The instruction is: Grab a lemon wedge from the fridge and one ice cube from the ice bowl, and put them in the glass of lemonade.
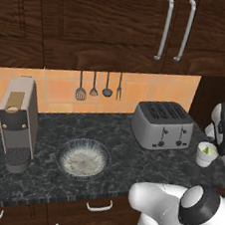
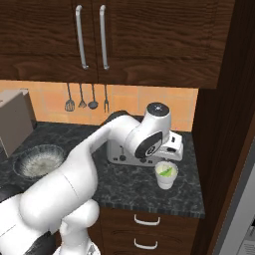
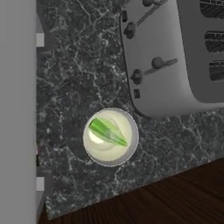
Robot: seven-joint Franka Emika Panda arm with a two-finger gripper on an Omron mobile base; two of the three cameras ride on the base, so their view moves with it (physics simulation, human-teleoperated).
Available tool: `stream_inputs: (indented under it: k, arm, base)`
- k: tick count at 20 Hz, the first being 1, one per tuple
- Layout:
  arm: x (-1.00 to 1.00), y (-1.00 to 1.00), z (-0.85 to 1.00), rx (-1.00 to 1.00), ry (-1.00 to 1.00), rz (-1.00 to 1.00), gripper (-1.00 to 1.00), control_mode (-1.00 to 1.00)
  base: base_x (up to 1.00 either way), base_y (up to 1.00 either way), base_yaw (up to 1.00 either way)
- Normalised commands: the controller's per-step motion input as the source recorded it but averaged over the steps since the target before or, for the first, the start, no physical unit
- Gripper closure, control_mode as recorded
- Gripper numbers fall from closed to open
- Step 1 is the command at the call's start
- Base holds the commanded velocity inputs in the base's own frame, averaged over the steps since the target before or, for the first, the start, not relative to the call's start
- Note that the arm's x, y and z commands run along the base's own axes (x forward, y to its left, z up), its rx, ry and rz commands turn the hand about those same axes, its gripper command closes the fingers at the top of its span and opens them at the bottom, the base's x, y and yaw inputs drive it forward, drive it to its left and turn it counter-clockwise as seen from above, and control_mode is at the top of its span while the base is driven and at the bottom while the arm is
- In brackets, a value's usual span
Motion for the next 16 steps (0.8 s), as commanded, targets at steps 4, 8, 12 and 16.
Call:
stream_inputs:
  k: [4,8,12,16]
  arm:
    - [-0.2,1.0,0.18,0.0,0.0,0.18,-1.0,-1.0]
    - [-0.21,0.75,0.13,0.0,-0.04,0.15,-1.0,-1.0]
    - [-0.42,0.57,0.0,0.0,-0.07,0.15,-1.0,-1.0]
    - [-0.49,0.52,0.04,0.0,-0.08,0.12,-1.0,-1.0]
  base:
    - [0.0,0.0,0.0]
    - [0.0,0.0,0.0]
    - [0.0,0.0,0.0]
    - [0.0,0.0,0.0]
